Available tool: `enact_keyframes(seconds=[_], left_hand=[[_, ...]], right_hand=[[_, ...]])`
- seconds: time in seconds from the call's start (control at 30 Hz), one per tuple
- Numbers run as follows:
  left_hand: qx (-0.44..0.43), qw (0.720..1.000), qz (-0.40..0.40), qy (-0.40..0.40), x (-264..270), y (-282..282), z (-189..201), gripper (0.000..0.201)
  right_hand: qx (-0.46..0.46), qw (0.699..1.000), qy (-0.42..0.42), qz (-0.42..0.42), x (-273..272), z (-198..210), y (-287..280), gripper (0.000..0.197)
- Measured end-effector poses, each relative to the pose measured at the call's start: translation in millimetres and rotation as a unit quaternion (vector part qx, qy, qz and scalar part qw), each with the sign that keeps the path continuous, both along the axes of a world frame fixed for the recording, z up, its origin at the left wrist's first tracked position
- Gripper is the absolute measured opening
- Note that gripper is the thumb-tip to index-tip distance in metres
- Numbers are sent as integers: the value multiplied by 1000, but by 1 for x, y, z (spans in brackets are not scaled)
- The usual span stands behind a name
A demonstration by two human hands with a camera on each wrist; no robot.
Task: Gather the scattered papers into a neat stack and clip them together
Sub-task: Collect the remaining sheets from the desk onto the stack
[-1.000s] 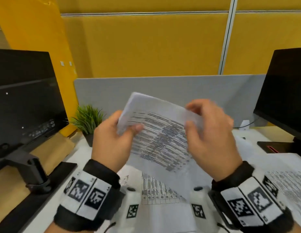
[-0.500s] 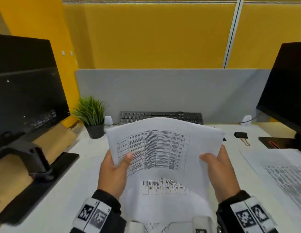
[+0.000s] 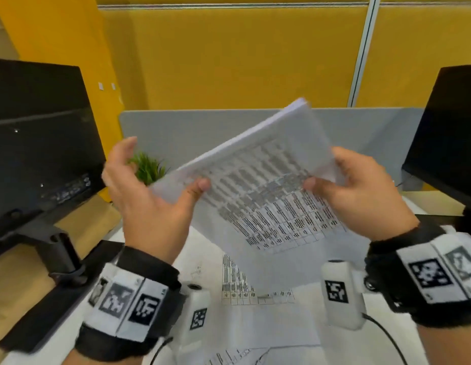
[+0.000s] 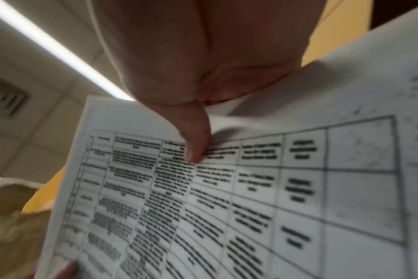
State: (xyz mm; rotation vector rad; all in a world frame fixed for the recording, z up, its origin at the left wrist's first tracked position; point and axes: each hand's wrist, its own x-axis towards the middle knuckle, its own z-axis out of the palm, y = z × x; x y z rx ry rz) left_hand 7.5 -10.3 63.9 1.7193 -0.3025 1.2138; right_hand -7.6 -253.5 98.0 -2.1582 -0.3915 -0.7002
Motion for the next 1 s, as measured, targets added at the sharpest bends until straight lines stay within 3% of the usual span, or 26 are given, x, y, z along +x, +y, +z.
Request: enact_keyframes(seconds=[0.03, 0.07, 0.13, 0.23, 0.3, 0.4, 0.57, 0.77, 0.93, 1.0], left_hand=[[-64, 994, -77, 42, 2, 1, 0, 90], [-129, 970, -178, 105, 3, 0, -2, 90], [-174, 915, -298, 210, 6, -6, -12, 68], [-170, 942, -217, 190, 7, -18, -18, 32], [-176, 955, -179, 157, 8, -26, -23, 22], [-152, 961, -150, 176, 10, -35, -43, 23], [-200, 923, -148, 292, 14, -35, -89, 26], [-222, 925, -166, 262, 13, -22, -82, 29], [-177, 925, -103, 319, 15, -15, -93, 15], [-171, 929, -81, 319, 15, -4, -87, 21]], right_hand=[[73, 997, 5, 37, -1, -3, -1, 24], [148, 987, 8, 70, -1, -7, 1, 28], [235, 970, -4, 64, 1, -18, 10, 26], [248, 968, -47, -7, 3, -30, 29, 16], [244, 967, -67, -33, 1, -40, 42, 15], [280, 959, -9, -31, 0, -67, 59, 24], [328, 930, 155, -62, 7, -113, 63, 26], [366, 915, 165, -34, 9, -108, 52, 37], [244, 939, 240, -38, 9, -127, 61, 34], [196, 944, 264, -28, 17, -122, 56, 34]])
